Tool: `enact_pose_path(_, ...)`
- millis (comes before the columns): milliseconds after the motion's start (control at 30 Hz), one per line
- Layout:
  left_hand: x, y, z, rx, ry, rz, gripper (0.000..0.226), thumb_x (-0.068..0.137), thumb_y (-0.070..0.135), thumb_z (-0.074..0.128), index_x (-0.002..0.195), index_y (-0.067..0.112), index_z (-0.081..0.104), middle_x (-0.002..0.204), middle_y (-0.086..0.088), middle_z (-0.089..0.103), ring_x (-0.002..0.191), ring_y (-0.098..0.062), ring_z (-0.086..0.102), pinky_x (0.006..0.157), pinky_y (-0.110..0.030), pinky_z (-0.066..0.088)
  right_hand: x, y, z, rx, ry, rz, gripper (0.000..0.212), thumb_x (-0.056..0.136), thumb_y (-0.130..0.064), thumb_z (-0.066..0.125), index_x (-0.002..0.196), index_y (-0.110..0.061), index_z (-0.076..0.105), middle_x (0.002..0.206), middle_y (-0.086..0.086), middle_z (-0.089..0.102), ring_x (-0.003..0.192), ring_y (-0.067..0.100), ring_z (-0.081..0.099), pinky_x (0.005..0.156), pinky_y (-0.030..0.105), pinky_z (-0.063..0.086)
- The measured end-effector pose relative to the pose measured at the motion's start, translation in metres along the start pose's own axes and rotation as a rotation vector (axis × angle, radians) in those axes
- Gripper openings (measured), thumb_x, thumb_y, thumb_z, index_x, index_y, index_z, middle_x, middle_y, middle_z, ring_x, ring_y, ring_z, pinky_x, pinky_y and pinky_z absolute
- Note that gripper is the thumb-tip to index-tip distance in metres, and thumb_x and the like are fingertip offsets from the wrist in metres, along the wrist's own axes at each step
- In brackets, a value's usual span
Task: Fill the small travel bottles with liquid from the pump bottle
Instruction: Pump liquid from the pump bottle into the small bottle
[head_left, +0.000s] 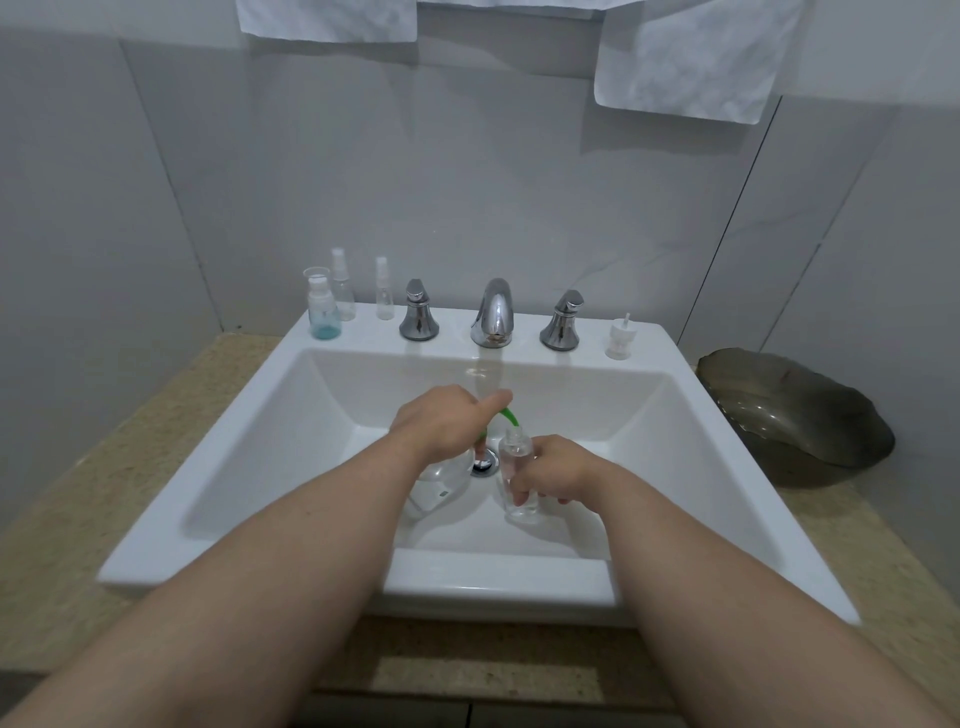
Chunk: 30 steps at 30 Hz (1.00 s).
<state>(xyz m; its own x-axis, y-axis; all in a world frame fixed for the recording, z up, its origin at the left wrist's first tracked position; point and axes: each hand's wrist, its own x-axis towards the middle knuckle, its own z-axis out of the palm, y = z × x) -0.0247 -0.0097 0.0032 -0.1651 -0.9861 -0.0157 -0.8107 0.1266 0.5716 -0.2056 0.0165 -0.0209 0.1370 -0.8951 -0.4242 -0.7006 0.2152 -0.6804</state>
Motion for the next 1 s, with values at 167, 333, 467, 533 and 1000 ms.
enact_pose_path(167, 0.0009, 0.0043, 0.0002, 0.034, -0.01, -0.006, 0.064, 0.097, 0.059, 0.038, 0.061, 0.018, 0.07, 0.071, 0.006, 0.068, 0.073, -0.02, 0.061, 0.066, -0.033, 0.041, -0.0003, -0.0003, 0.0003, -0.008, -0.001, 0.008, 0.027, 0.054, -0.021, 0.068, 0.08, -0.026, 0.066, 0.082, -0.002, 0.061, 0.073, 0.018, 0.05, 0.059, 0.027, 0.038)
enact_pose_path(333, 0.0024, 0.003, 0.0015, 0.061, -0.009, 0.002, 0.061, 0.096, 0.055, 0.039, 0.059, 0.019, 0.07, 0.075, 0.003, 0.069, 0.075, -0.022, 0.063, 0.068, -0.033, 0.043, -0.0009, -0.0002, 0.0002, -0.008, -0.002, 0.009, 0.026, 0.055, -0.021, 0.068, 0.081, -0.026, 0.067, 0.084, -0.001, 0.064, 0.075, 0.018, 0.051, 0.058, 0.026, 0.037)
enact_pose_path(467, 0.002, 0.0003, 0.0019, 0.029, -0.014, 0.0, 0.075, 0.096, 0.074, 0.034, 0.063, 0.019, 0.072, 0.078, 0.007, 0.071, 0.081, -0.019, 0.065, 0.077, -0.036, 0.045, -0.0005, -0.0007, 0.0007, -0.015, -0.004, 0.013, 0.031, 0.051, -0.023, 0.067, 0.082, -0.026, 0.067, 0.085, -0.003, 0.065, 0.078, 0.018, 0.054, 0.06, 0.027, 0.038)
enact_pose_path(533, 0.002, -0.0004, 0.0018, 0.033, -0.012, 0.0, 0.079, 0.095, 0.08, 0.032, 0.065, 0.019, 0.073, 0.079, 0.007, 0.071, 0.081, -0.018, 0.065, 0.078, -0.037, 0.045, -0.0003, -0.0009, 0.0006, -0.012, -0.003, 0.015, 0.032, 0.051, -0.022, 0.068, 0.082, -0.027, 0.067, 0.085, -0.003, 0.064, 0.079, 0.018, 0.054, 0.059, 0.027, 0.038)
enact_pose_path(1000, 0.0015, 0.0037, 0.0019, 0.061, -0.008, 0.011, 0.063, 0.097, 0.059, 0.038, 0.059, 0.018, 0.068, 0.074, 0.003, 0.07, 0.07, -0.021, 0.06, 0.067, -0.033, 0.043, 0.0003, 0.0005, 0.0005, -0.021, -0.007, 0.001, 0.028, 0.051, -0.022, 0.067, 0.079, -0.026, 0.066, 0.082, -0.002, 0.064, 0.074, 0.018, 0.051, 0.058, 0.026, 0.037)
